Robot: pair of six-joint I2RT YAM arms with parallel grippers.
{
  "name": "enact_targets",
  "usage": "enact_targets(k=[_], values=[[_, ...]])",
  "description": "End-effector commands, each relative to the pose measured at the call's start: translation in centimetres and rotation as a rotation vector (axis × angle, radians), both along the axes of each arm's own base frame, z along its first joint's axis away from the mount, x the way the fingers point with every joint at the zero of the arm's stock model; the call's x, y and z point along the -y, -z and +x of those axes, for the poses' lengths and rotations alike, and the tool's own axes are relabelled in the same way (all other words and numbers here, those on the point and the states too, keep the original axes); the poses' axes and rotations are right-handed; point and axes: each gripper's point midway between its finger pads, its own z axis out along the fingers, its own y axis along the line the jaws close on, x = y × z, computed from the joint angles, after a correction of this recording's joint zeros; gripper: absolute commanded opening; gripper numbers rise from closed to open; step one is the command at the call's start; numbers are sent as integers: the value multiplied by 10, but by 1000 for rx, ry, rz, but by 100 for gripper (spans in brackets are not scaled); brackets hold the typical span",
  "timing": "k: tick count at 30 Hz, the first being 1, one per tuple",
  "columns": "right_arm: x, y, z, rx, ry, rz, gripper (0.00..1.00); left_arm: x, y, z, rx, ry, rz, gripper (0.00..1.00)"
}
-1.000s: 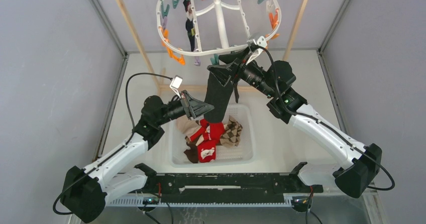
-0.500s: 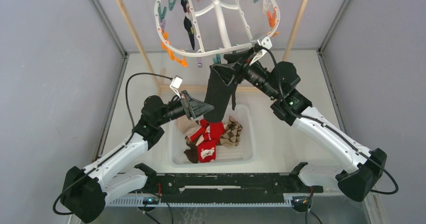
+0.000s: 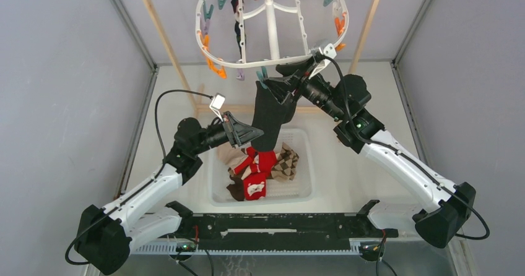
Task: Remove the socks clipped to the hanger
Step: Remove the sock from the hanger.
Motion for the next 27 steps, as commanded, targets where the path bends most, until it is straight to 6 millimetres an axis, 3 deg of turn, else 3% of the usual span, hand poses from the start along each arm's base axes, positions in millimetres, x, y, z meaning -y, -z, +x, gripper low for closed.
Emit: enact_targets(k=[1,27], values=[[-5,-27,-6,46,-31,62,71,0,-18,-3,63,20,-16,1],[-10,-25,13,7,69,76,77,0,-16,-5,62,32,-12,2]])
